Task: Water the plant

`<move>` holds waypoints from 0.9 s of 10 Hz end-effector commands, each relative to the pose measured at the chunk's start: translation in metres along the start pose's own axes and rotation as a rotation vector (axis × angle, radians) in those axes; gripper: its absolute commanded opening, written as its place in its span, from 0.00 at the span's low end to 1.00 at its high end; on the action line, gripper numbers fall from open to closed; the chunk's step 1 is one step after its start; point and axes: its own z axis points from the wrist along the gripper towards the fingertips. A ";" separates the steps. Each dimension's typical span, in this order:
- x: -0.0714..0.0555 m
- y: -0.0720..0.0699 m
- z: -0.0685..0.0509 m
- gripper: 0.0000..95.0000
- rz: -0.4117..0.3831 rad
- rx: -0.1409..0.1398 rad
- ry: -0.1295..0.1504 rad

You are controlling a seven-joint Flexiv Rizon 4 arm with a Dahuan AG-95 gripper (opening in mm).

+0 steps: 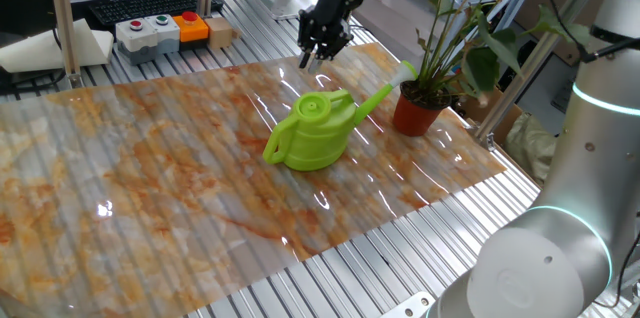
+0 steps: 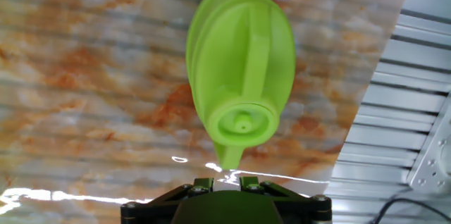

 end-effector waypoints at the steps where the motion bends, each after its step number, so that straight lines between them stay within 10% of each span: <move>1: 0.000 -0.001 0.002 0.20 -0.061 0.013 -0.091; 9: 0.007 -0.006 0.010 0.20 -0.126 0.019 -0.163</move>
